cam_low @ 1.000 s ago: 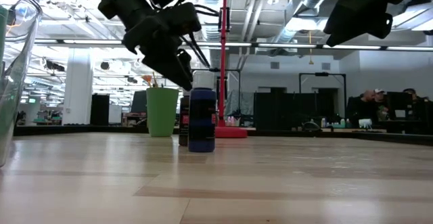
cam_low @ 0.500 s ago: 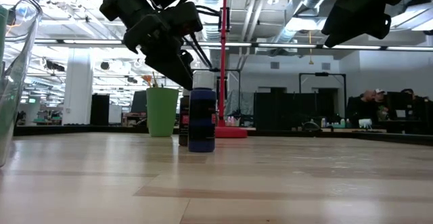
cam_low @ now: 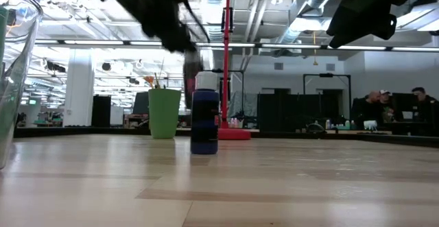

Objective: Pick & Place Paint Supplies
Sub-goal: Put the brown coloring bottle into the transparent bin

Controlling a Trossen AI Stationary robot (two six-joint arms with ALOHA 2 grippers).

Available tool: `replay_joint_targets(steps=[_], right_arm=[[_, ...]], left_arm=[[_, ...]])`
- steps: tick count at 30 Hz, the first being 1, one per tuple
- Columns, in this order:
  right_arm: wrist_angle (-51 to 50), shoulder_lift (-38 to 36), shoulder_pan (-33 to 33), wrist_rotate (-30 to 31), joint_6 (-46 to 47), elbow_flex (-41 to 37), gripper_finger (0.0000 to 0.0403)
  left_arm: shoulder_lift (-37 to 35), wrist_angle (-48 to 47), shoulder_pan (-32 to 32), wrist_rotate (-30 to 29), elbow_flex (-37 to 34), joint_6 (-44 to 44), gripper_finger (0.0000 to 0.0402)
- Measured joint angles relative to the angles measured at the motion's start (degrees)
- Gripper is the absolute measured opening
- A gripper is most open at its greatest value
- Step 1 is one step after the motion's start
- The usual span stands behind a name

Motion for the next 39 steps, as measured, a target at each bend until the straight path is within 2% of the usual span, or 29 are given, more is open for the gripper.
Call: replay_joint_targets(steps=[7, 11, 14, 20, 26, 31, 36, 39], right_arm=[[-0.42, 0.00, -0.02, 0.00, 0.00, 0.00, 0.0134], [-0.41, 0.00, -0.02, 0.00, 0.00, 0.00, 0.0134], [-0.42, 0.00, -0.02, 0.00, 0.04, 0.00, 0.0133], [-0.55, 0.00, -0.02, 0.00, 0.61, 0.00, 0.0129], [-0.96, 0.00, -0.02, -0.01, 2.01, 0.00, 0.0123], [-1.03, 0.00, -0.04, 0.00, 2.59, 0.00, 0.0123], [-1.27, 0.00, -0.04, 0.02, 3.50, 0.00, 0.0122], [-1.27, 0.04, -0.02, 0.02, 3.50, 0.00, 0.0122]], left_arm=[[-17.17, 0.23, -4.68, 5.23, 0.02, -3.47, 0.0099], [-25.53, -0.01, -8.35, 11.63, 0.02, -8.75, 0.0101], [-30.41, -0.29, -12.29, 14.96, 0.03, -14.07, 0.0102], [-36.44, -0.49, -21.75, 15.74, 0.06, -25.68, 0.0104], [-36.00, -2.44, -32.13, 10.60, 0.09, -32.42, 0.0104], [-33.66, -10.41, -39.85, 1.80, 0.09, -32.69, 0.0105], [-30.10, -11.25, -46.26, -8.24, 0.09, -30.92, 0.0105], [-27.19, -12.35, -49.33, -11.00, 0.09, -30.67, 0.0105]])
